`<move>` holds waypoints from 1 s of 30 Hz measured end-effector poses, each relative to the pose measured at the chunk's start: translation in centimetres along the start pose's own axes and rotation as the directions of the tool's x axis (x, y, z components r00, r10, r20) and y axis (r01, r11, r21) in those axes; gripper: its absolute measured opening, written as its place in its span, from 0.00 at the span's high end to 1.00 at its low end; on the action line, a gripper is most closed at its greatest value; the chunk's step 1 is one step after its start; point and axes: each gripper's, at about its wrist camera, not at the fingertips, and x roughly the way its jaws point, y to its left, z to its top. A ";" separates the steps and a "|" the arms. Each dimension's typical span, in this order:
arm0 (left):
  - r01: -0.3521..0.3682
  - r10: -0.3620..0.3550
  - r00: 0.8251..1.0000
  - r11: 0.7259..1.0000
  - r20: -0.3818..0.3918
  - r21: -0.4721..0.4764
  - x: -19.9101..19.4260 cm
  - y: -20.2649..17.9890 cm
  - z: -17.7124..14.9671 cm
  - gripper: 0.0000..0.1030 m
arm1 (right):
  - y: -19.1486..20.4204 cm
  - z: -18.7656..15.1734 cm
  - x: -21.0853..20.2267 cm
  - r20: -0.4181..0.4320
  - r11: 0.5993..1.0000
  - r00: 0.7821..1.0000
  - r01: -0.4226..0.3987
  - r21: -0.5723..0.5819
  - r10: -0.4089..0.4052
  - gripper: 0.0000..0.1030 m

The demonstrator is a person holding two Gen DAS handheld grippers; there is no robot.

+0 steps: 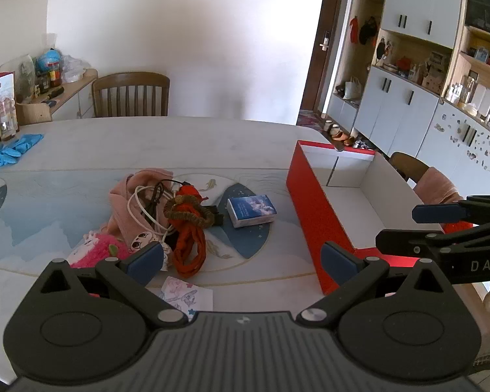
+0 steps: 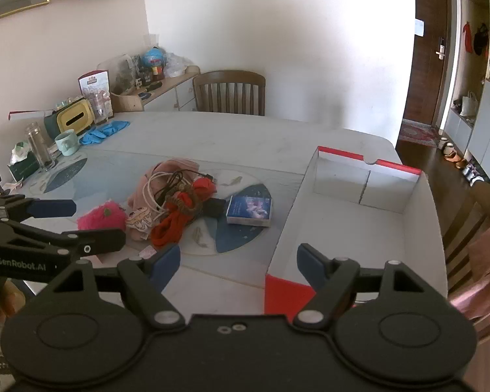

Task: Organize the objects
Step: 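Move the left tool toward the pink fluffy plush on the pile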

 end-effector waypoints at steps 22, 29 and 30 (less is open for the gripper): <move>-0.042 0.042 0.999 0.998 0.003 -0.045 1.5 1.1 1.5 0.00 | -2.1 1.1 1.6 -0.013 1.000 1.000 0.025 0.019 -0.025 0.24; -0.051 0.050 0.999 0.996 -0.013 -0.076 2.7 1.9 1.9 0.00 | -3.4 1.5 2.8 -0.051 0.998 0.997 0.056 0.034 -0.054 0.24; -0.056 0.055 0.998 0.995 -0.017 -0.082 2.9 2.2 2.0 0.00 | -3.7 1.6 3.0 -0.053 0.997 0.997 0.063 0.039 -0.061 0.24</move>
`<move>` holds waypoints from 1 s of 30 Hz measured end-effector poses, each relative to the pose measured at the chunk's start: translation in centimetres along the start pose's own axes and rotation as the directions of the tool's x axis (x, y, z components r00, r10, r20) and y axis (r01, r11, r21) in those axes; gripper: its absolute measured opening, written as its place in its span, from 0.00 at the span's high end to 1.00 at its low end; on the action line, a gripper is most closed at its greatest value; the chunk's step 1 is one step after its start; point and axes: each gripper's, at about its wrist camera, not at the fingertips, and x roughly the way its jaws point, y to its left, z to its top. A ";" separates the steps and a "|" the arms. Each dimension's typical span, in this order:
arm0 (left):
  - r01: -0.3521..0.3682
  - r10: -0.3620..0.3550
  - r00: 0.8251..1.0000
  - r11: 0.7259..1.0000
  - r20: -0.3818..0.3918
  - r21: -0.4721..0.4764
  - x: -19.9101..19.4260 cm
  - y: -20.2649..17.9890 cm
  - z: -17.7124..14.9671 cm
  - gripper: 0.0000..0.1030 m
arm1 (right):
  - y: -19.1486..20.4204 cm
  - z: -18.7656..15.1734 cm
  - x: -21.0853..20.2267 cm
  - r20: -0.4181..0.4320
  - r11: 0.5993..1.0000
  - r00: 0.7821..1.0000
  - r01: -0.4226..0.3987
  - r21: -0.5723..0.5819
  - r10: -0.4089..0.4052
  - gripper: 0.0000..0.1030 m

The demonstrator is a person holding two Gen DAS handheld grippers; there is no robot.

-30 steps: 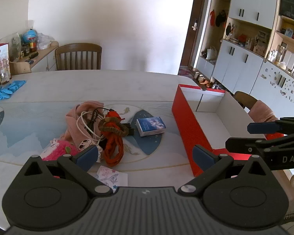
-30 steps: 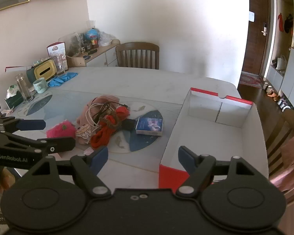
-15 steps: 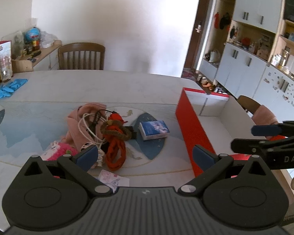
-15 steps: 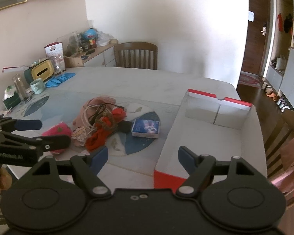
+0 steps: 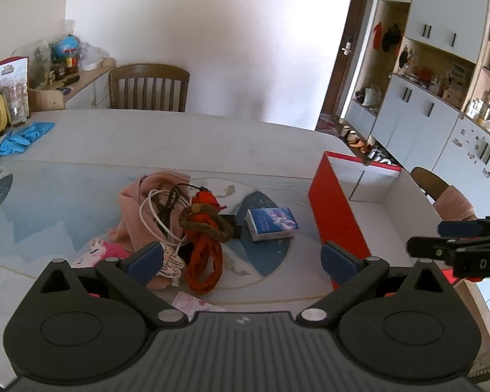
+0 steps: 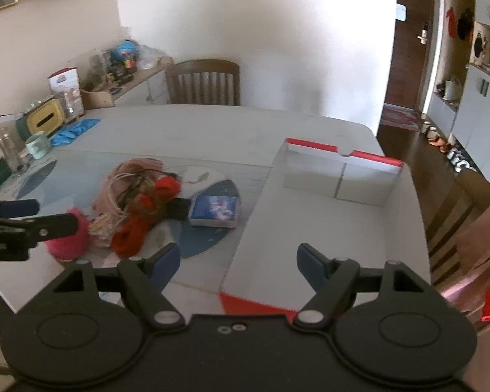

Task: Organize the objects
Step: 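Move the left tool toward the pink fluffy plush on the pile, then close the left gripper on the pink fluffy plush and lift it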

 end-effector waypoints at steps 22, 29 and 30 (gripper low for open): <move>-0.261 0.267 0.947 0.964 -0.181 0.056 7.7 10.4 -1.5 0.00 | -13.0 1.1 4.5 -0.142 0.936 0.947 0.309 0.169 -0.287 0.24; -0.253 0.254 0.936 0.967 -0.244 0.033 9.4 12.8 -2.4 0.00 | -15.8 0.7 6.7 -0.218 0.914 0.925 0.354 0.200 -0.311 0.24; -0.248 0.248 0.937 0.968 -0.247 0.030 9.5 12.9 -2.5 0.00 | -16.1 0.6 7.0 -0.228 0.910 0.922 0.361 0.205 -0.314 0.24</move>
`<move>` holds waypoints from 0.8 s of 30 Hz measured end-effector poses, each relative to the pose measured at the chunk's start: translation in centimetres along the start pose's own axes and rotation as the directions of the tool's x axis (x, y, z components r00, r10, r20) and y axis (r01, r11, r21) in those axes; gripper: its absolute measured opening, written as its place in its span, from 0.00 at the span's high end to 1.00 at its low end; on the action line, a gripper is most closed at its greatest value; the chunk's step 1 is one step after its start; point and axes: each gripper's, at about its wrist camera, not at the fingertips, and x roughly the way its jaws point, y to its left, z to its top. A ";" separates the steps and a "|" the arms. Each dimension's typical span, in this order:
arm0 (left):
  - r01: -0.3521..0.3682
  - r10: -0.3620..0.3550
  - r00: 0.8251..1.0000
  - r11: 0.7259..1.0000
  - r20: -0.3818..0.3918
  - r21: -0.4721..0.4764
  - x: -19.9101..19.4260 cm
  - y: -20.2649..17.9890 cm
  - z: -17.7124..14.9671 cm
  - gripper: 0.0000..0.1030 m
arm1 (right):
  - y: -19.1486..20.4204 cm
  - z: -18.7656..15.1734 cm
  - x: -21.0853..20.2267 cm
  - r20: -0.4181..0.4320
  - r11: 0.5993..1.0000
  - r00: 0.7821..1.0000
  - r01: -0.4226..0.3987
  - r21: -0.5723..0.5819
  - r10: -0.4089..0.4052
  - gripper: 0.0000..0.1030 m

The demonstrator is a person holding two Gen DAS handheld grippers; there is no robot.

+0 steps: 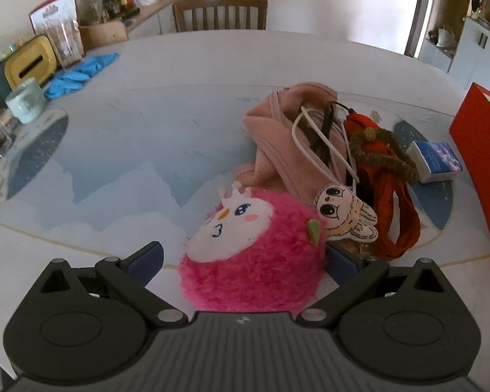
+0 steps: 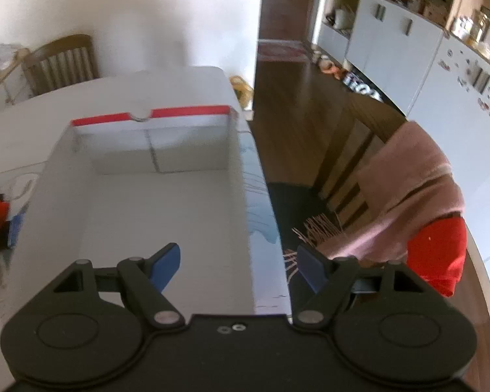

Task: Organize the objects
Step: 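Close the left gripper on the pink fluffy plush and lift it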

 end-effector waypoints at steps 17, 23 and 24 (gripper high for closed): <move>0.027 -0.027 1.000 0.999 0.014 -0.017 0.4 -0.3 -0.1 0.24 | -1.0 0.1 5.3 -0.159 0.999 0.987 0.028 0.017 -0.025 0.72; 0.026 -0.025 0.999 0.999 0.023 -0.038 -0.4 0.0 -0.2 0.30 | -0.6 0.2 5.4 -0.166 1.000 0.986 -0.002 0.019 0.005 0.94; 0.023 -0.022 0.999 0.999 0.026 -0.038 -0.7 0.0 -0.1 0.30 | -0.5 0.2 5.4 -0.166 1.000 0.986 -0.011 0.021 0.014 0.95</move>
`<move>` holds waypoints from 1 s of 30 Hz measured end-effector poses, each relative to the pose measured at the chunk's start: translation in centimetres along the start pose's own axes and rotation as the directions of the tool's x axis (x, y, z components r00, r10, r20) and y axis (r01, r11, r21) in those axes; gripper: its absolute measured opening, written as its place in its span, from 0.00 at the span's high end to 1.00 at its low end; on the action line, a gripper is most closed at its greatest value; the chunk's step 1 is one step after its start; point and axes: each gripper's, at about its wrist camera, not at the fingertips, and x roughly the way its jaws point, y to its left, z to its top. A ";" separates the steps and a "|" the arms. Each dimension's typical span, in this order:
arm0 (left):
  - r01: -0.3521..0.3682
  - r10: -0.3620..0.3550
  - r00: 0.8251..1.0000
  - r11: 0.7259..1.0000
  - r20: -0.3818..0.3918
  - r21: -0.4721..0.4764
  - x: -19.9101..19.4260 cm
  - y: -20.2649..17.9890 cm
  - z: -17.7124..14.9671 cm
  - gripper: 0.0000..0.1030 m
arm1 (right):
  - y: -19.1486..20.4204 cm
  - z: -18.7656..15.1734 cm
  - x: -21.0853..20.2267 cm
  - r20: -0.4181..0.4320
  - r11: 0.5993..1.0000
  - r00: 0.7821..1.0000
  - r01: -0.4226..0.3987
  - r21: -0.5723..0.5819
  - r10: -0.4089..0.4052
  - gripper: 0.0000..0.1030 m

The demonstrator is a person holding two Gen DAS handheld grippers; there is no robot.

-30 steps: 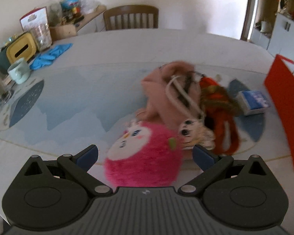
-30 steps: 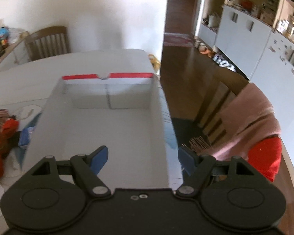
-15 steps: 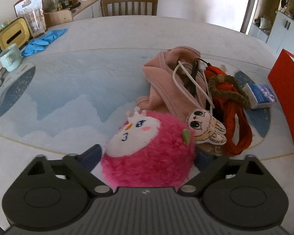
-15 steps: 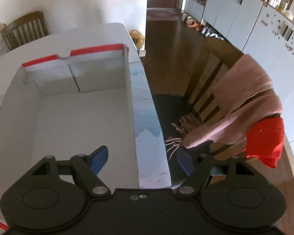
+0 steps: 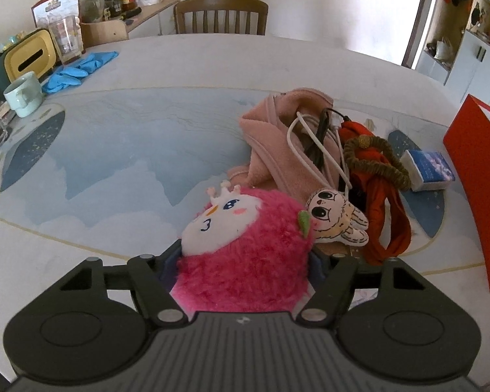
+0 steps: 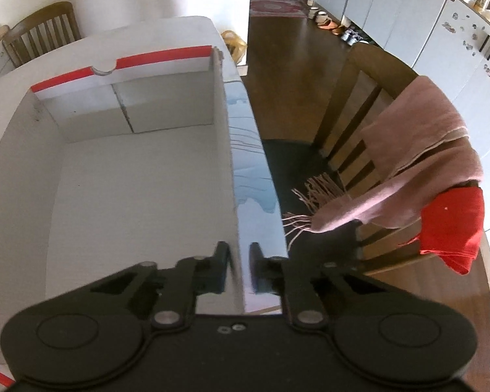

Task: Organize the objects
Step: 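Close the left gripper on the pink fluffy plush and lift it, then carry the plush into the cardboard box and open the left gripper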

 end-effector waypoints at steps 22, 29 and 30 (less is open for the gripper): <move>0.218 -0.249 0.963 0.942 0.098 0.256 -8.4 -11.7 5.9 0.30 | 0.6 0.1 0.0 0.010 0.998 0.999 -0.047 -0.048 0.047 0.99; 0.310 -0.377 0.923 0.844 0.073 0.437 -8.0 -20.4 7.3 0.30 | 0.7 0.1 0.1 0.017 0.995 0.998 -0.055 -0.079 0.057 0.99; 0.321 -0.389 0.919 0.831 0.062 0.455 -7.9 -21.6 7.3 0.30 | 0.7 0.1 0.1 0.018 0.995 0.998 -0.058 -0.081 0.060 0.99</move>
